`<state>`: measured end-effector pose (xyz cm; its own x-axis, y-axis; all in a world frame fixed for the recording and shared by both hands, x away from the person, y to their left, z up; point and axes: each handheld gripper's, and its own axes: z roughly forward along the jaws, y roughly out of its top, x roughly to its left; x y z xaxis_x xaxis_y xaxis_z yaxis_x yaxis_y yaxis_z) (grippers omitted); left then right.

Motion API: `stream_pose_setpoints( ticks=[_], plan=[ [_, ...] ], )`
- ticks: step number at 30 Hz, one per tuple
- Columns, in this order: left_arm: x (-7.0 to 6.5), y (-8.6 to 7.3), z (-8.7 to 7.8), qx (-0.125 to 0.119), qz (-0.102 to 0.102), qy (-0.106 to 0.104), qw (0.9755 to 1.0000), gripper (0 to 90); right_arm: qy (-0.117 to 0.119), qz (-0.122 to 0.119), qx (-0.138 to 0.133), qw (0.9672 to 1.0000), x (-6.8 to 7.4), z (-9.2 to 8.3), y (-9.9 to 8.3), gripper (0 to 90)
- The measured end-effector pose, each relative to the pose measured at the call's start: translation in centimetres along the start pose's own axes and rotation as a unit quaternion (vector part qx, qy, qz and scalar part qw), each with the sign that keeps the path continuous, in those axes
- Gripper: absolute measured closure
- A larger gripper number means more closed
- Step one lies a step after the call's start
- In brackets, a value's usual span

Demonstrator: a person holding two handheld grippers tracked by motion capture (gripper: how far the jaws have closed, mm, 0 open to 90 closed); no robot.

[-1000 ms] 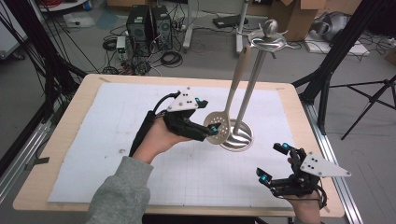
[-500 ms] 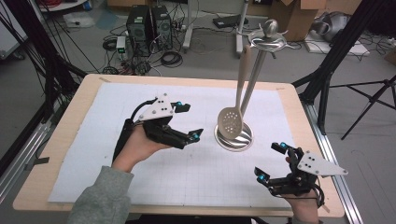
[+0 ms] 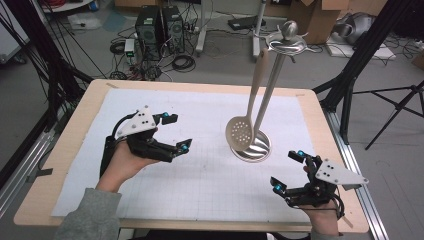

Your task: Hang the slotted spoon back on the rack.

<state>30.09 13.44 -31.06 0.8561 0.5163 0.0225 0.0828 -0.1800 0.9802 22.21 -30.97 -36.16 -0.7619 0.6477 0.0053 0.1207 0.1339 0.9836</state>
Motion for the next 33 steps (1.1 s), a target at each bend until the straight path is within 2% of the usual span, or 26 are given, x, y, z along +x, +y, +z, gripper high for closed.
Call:
stream_pose_setpoints(
  ticks=[14, 33],
  plan=[
    [1.2, -2.2, -4.2, -0.004, -0.02, 0.03, 0.9994, 13.8, -0.002, 0.001, 0.009, 1.0, -0.1, 0.2, -0.2, 1.5],
    [1.6, -4.2, -7.8, -0.004, -0.02, 0.057, 0.9982, 13.7, 0.0, -0.002, 0.013, 0.9999, -0.1, 0.8, -0.2, 1.5]
  ],
)
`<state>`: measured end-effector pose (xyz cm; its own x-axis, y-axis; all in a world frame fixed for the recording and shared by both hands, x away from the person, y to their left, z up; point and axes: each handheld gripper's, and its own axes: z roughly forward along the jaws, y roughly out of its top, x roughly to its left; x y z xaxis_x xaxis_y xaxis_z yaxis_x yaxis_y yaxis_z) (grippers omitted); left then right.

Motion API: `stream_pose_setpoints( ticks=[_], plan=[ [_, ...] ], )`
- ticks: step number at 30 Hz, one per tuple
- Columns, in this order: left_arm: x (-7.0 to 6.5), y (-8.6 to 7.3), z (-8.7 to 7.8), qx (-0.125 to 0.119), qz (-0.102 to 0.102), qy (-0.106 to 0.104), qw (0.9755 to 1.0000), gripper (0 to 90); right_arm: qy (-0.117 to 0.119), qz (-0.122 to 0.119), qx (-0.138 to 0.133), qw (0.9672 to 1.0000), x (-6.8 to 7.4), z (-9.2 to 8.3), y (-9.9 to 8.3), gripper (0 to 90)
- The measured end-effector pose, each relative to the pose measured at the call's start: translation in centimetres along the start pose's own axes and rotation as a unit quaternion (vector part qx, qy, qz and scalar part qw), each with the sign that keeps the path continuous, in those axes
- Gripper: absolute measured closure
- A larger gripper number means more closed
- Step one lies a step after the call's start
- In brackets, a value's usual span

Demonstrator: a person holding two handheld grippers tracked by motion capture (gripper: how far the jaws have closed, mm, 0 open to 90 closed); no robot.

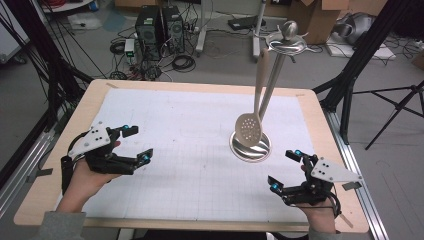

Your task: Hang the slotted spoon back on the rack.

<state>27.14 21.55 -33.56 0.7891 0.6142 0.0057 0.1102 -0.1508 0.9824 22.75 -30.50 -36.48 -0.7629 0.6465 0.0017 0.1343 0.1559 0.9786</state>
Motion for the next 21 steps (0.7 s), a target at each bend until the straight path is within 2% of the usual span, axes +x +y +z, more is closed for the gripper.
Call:
stream_pose_setpoints(
  ticks=[16, 21],
  plan=[
    [0.8, -1.9, -3.4, -0.007, -0.013, 0.03, 0.9995, 13.7, 0.004, -0.002, 0.004, 1.0, 0.0, 0.7, 0.1, 1.5],
    [1.1, -2.5, -4.6, 0.005, 0.001, 0.048, 0.9988, 13.7, 0.003, -0.002, 0.005, 1.0, 0.0, 0.9, 0.1, 1.5]
  ],
)
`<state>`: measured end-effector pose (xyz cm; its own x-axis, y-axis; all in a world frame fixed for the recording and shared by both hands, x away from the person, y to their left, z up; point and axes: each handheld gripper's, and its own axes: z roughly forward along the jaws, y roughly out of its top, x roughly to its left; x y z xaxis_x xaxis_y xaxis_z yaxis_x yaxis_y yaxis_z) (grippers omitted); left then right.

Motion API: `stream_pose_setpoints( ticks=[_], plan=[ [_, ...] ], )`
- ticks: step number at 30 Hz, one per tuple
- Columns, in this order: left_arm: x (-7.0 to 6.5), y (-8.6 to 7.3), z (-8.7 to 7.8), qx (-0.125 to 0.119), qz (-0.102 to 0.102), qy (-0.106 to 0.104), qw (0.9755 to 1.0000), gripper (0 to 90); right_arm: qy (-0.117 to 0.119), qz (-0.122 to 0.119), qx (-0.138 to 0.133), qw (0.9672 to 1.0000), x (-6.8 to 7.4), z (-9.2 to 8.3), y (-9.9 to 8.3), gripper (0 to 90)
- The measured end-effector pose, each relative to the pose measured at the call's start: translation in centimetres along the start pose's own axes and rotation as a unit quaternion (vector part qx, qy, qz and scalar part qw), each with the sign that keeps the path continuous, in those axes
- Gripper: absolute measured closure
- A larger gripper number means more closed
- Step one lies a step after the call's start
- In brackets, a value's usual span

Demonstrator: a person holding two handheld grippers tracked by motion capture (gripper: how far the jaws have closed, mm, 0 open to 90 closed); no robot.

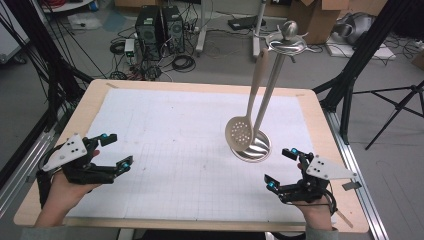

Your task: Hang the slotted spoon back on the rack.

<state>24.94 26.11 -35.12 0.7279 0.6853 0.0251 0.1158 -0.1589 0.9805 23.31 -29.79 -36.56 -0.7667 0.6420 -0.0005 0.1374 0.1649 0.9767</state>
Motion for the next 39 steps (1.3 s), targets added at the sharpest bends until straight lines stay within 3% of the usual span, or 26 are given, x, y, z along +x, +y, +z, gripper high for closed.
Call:
stream_pose_setpoints(
  ticks=[12, 26, 39],
  plan=[
    [1.0, -2.5, -3.3, -0.015, -0.027, 0.028, 0.9991, 13.3, 0.002, 0.0, 0.007, 1.0, 0.1, 0.4, -0.1, 1.5],
    [0.2, -4.0, -6.1, -0.009, -0.014, 0.046, 0.9988, 12.9, 0.001, -0.004, 0.014, 0.9999, 0.2, 0.8, -0.2, 1.5],
    [-0.3, -5.6, -7.4, -0.001, -0.021, 0.065, 0.9977, 12.9, 0.002, -0.005, 0.014, 0.9999, 0.2, 1.0, -0.2, 1.5]
  ],
)
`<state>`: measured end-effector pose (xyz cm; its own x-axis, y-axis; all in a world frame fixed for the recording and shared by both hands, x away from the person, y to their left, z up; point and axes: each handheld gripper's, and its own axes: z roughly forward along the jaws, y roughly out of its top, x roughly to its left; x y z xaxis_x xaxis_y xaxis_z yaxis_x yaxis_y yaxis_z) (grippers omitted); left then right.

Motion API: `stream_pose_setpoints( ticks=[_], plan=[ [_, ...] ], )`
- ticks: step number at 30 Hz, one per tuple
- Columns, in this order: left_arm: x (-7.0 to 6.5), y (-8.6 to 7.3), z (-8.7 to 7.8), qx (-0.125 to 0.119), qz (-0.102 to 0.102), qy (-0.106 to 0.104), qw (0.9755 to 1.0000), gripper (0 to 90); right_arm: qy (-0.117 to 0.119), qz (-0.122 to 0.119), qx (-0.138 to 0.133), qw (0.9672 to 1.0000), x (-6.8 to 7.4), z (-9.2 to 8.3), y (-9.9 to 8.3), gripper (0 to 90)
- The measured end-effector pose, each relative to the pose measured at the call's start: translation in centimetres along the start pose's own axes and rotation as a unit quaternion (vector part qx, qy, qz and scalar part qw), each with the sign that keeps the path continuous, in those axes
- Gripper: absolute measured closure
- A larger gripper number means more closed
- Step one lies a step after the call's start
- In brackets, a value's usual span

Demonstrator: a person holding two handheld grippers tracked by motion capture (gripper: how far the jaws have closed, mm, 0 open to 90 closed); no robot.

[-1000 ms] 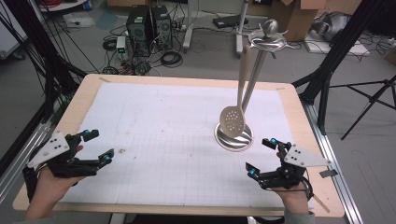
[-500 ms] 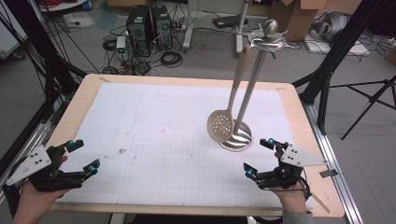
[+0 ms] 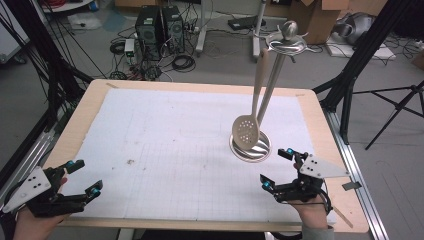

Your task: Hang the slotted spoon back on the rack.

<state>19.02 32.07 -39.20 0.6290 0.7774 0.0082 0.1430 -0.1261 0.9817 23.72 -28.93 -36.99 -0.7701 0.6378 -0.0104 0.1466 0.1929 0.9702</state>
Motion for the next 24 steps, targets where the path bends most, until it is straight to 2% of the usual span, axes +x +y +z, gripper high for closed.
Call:
stream_pose_setpoints(
  ticks=[10, 15, 24],
  plan=[
    [-0.3, -1.3, -1.0, -0.009, -0.014, 0.027, 0.9995, 12.9, -0.004, 0.002, 0.0, 1.0, 0.0, 0.0, -0.1, 1.5],
    [-0.2, -2.1, -1.2, -0.004, -0.015, 0.04, 0.9991, 12.9, -0.005, 0.002, 0.0, 1.0, 0.0, 0.1, -0.1, 1.5],
    [-0.6, -2.1, -1.3, -0.004, -0.014, 0.043, 0.999, 12.9, -0.011, 0.0, -0.002, 0.9999, 0.1, 0.2, -0.1, 1.5]
  ],
)
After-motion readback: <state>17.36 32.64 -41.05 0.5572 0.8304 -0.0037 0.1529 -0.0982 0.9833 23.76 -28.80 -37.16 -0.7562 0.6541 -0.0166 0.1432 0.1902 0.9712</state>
